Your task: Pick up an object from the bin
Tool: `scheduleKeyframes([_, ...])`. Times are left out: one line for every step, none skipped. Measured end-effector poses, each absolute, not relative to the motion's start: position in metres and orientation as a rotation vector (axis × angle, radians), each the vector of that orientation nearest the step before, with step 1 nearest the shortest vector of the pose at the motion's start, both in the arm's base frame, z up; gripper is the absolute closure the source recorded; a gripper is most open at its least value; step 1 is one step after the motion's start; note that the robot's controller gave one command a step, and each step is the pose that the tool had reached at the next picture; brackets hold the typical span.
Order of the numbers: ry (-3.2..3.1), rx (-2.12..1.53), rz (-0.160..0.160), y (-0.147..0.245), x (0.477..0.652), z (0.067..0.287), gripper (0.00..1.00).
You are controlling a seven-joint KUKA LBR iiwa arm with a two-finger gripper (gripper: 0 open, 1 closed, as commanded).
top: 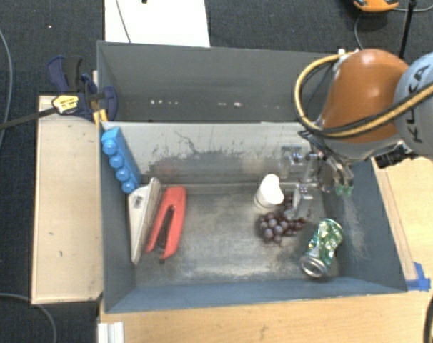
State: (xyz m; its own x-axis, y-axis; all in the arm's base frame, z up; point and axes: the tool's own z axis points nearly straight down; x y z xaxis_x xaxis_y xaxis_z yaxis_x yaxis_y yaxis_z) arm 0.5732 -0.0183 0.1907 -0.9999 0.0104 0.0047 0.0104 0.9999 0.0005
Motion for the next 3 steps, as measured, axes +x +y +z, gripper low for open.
scheduleKeyframes([-3.145,-0.016,-0.001,-0.018,0.575,0.196,0.00])
scheduleKeyframes([-3.149,0.117,-0.002,-0.031,0.559,0.178,0.00])
scheduleKeyframes([-3.141,0.175,0.001,-0.045,0.547,0.138,0.00])
